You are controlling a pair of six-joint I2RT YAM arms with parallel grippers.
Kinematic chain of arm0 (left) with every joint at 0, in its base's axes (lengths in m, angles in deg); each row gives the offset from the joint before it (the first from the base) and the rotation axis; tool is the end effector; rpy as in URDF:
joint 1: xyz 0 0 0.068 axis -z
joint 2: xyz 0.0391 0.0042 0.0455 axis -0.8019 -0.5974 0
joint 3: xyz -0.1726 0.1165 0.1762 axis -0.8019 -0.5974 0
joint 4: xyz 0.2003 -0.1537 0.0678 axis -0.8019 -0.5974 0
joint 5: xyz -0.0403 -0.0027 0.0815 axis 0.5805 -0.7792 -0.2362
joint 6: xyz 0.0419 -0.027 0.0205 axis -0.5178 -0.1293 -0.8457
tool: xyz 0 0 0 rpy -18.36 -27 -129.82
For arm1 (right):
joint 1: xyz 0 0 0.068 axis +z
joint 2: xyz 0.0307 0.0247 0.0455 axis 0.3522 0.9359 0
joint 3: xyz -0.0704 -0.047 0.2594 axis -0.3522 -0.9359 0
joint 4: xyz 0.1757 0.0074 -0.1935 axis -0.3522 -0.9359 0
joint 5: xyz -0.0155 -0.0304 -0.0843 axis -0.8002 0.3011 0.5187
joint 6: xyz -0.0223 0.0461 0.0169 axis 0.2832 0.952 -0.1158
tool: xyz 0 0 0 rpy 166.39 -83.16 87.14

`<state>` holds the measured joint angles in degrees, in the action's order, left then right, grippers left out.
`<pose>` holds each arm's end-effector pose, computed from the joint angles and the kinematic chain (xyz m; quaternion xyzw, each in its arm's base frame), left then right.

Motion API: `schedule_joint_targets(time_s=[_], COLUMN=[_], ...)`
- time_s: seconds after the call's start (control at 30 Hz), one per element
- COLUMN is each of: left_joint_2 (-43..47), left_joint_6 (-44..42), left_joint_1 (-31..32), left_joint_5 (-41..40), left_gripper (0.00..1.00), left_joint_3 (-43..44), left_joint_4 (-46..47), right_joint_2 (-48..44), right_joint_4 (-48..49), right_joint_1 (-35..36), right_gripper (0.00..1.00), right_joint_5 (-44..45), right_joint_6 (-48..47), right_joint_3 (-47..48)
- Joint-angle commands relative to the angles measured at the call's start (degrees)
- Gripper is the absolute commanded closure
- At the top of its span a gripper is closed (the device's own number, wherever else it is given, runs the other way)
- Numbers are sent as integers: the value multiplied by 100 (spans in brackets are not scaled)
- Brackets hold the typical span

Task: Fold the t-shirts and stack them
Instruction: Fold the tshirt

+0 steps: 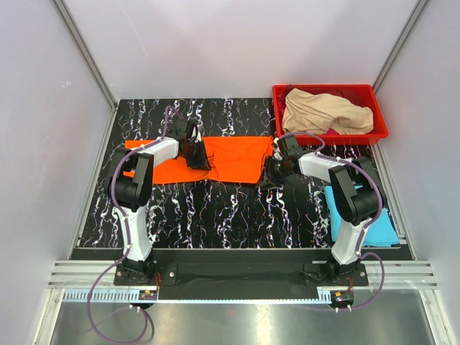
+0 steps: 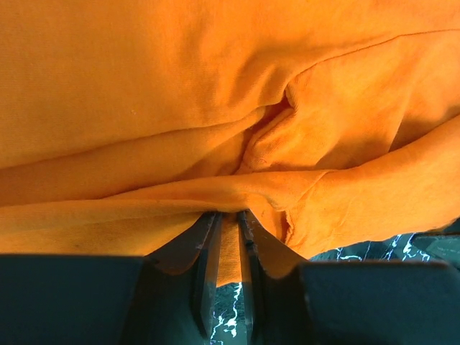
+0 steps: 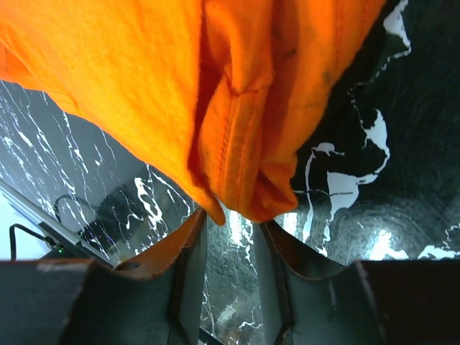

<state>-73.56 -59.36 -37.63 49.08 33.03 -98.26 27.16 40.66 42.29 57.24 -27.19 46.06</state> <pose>0.3932 -0.1229 0.1502 -0.0391 0.9572 -0.2366 0.1621 0.3297 0.1472 0.1426 0.0136 0.9481 0.2924 0.1243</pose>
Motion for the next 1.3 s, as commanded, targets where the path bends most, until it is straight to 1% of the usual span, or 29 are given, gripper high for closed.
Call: schedule_joint_targets(time_s=[0.0, 0.13, 0.3, 0.37, 0.47, 0.5, 0.53, 0.67, 0.83, 1.1, 1.17, 1.27], left_joint_2=[-49, -67, -93, -93, -102, -102, -93, -49, -14, 205, 285, 381], left_joint_6=[-207, -225, -216, -234, -251, -243, -251, -252, -260, -225, -208, -190], left_joint_1=[40, 40, 40, 40, 40, 40, 40, 40, 40, 128, 154, 154], left_joint_5=[-76, -77, -77, -103, -111, -129, -138, -182, -164, 2, 55, 117], left_gripper=[78, 78, 78, 78, 78, 78, 78, 79, 79, 78, 77, 76], left_joint_3=[-70, -70, -26, 0, 9, 9, 9, -52, -184, -273, -211, -115], left_joint_4=[-341, -367, -367, -385, -403, -411, -429, -446, -394, -332, -341, -359], right_joint_2=[5, -22, 31, 22, 22, 22, 22, -83, 66, 1101, 1444, 1866], right_joint_4=[258, 293, 425, 434, 364, 311, 259, 74, -128, -94, -120, 3], right_joint_1=[-40, -40, -31, -40, -23, -31, -31, -84, -295, -453, -462, -462], right_gripper=[62, 62, 71, 72, 86, 95, 99, 100, 100, 100, 99, 95], right_joint_5=[-113, -210, -342, -333, -237, -201, -149, 141, 116, -534, -728, -1027], right_joint_6=[-45, 34, 245, 298, 316, 316, 307, 333, 377, 395, 430, 640], right_joint_3=[229, 299, 335, 352, 379, 431, 475, 756, 1458, 2705, 2996, 3471])
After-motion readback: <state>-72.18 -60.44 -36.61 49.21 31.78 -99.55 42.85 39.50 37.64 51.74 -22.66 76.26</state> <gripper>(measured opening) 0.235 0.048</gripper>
